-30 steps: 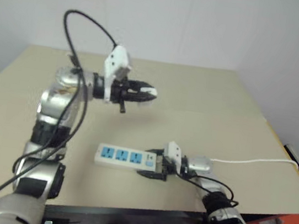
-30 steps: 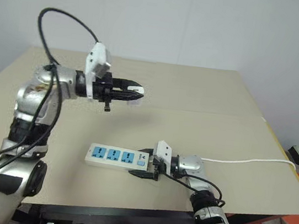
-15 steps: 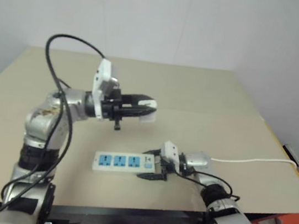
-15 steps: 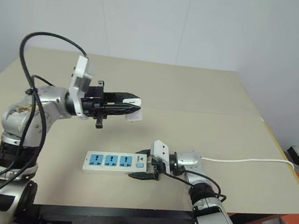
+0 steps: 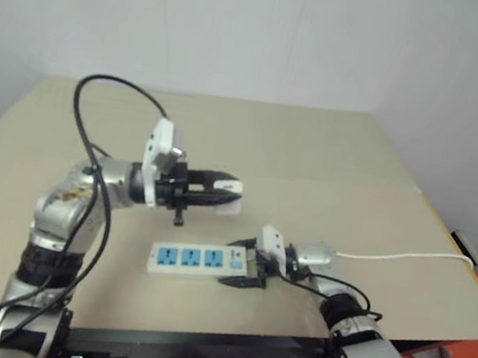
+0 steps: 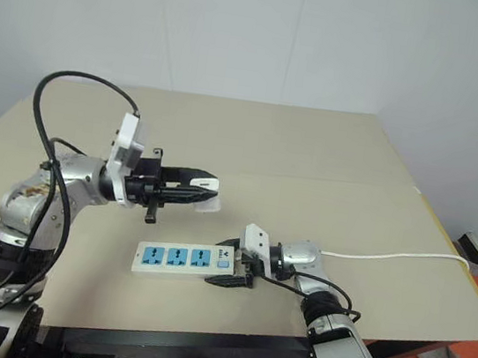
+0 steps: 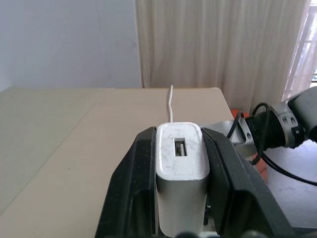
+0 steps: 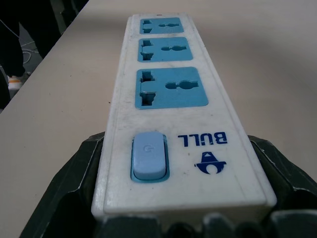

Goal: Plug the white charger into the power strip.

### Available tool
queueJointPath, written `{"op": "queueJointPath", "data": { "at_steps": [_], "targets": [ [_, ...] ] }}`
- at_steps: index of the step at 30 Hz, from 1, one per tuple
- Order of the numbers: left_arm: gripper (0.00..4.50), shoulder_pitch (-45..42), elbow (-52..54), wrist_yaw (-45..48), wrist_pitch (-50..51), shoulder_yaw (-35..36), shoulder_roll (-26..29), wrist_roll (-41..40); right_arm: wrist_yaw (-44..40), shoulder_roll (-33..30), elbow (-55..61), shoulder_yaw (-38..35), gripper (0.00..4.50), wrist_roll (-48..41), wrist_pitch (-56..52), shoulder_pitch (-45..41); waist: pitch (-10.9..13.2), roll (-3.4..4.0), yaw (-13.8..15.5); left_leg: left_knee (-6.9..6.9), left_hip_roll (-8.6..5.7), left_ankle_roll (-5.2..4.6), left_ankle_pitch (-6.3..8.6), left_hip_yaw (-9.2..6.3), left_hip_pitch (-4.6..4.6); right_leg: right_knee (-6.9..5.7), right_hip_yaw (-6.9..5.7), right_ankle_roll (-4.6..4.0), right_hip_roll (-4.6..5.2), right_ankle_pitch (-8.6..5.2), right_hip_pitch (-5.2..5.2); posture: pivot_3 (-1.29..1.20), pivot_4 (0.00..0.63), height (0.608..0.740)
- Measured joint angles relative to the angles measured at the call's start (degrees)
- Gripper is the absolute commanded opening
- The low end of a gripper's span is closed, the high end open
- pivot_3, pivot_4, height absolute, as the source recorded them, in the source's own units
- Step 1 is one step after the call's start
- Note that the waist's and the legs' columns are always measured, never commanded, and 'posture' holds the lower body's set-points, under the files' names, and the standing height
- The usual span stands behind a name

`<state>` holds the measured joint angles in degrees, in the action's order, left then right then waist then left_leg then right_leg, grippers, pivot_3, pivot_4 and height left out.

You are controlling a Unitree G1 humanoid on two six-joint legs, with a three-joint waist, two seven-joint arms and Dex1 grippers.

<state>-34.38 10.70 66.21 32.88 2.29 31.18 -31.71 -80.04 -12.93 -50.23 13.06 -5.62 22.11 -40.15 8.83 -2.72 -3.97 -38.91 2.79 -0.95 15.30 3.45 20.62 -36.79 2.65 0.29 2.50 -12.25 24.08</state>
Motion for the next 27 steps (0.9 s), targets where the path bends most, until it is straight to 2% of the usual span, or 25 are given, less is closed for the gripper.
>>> {"op": "queueJointPath", "data": {
  "at_steps": [27],
  "targets": [
    [1.01, 5.6, 1.1, 0.3, -2.6, -1.4, 0.6, -0.2, 0.6, 0.0, 0.1, 0.1, 3.43, 0.1, -0.1, 0.1, 0.0, 0.0, 0.0, 0.06, 0.01, 0.0, 0.0, 0.03, -0.1, 0.02, 0.03, 0.03, 0.0, -0.06, -0.04, 0.0, 0.15, 0.74]
  ]
}}
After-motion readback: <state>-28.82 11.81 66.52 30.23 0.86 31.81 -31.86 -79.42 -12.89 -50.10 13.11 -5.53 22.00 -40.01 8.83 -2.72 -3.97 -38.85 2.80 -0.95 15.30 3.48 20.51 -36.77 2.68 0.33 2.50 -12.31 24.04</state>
